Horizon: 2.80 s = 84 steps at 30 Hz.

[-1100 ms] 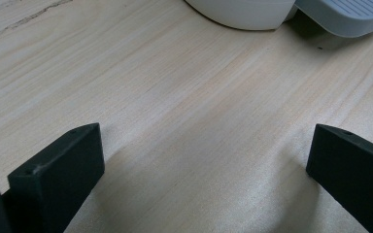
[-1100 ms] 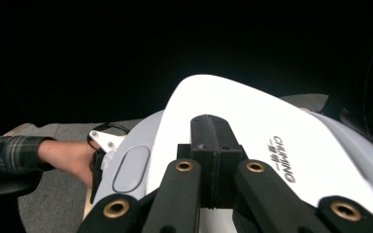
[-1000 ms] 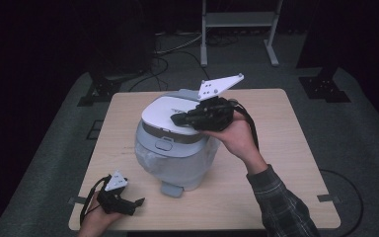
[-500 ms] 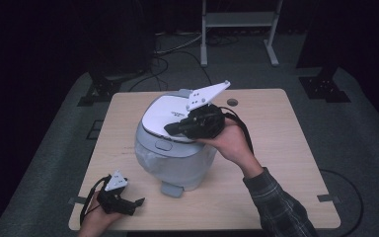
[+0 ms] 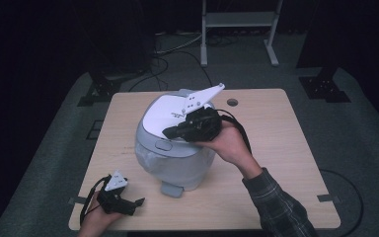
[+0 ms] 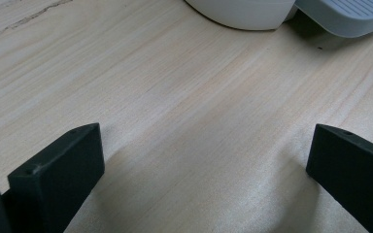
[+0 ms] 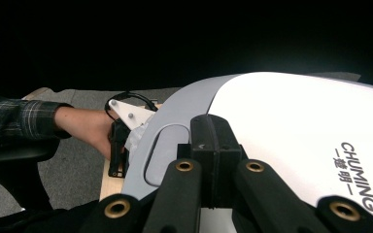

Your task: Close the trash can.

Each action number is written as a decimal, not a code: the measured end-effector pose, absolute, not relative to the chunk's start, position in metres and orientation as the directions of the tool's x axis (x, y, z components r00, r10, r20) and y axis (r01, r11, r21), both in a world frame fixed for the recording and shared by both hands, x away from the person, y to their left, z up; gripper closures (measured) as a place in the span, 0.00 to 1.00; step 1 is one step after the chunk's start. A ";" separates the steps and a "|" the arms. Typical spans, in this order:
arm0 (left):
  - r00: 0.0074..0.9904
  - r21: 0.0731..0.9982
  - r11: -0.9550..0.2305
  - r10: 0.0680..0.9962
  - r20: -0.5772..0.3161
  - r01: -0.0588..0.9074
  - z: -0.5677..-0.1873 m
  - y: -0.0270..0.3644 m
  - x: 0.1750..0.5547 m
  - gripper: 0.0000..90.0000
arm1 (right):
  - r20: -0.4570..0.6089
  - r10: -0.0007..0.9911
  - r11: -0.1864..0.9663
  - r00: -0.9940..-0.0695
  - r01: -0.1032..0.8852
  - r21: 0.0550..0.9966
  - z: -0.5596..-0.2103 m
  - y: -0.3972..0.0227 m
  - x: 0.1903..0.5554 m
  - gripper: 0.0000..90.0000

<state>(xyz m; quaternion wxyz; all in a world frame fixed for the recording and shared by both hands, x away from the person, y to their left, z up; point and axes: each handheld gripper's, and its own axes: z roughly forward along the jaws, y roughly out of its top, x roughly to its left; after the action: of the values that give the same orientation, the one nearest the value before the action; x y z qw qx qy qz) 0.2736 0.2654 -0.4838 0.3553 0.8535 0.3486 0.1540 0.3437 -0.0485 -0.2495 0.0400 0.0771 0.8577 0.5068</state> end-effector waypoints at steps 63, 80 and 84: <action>0.706 0.712 -0.504 0.708 0.016 0.489 -0.484 0.266 0.272 0.00 | 0.015 0.555 0.331 -0.831 0.238 0.913 -0.306 -0.195 0.314 0.19; 0.706 0.712 -0.504 0.708 0.016 0.489 -0.484 0.266 0.272 0.00 | 0.044 0.641 0.366 -0.766 0.355 0.860 -0.372 -0.220 0.308 0.01; 0.706 0.712 -0.504 0.708 0.016 0.489 -0.484 0.266 0.272 0.00 | 0.066 0.658 0.359 -0.750 0.390 0.848 -0.386 -0.228 0.306 0.01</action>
<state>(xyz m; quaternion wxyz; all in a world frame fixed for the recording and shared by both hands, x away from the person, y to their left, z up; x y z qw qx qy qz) 0.2723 0.2658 -0.4836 0.3537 0.8531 0.3508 0.1549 0.3059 -0.2281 -0.3861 0.1444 0.3229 0.8116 0.4649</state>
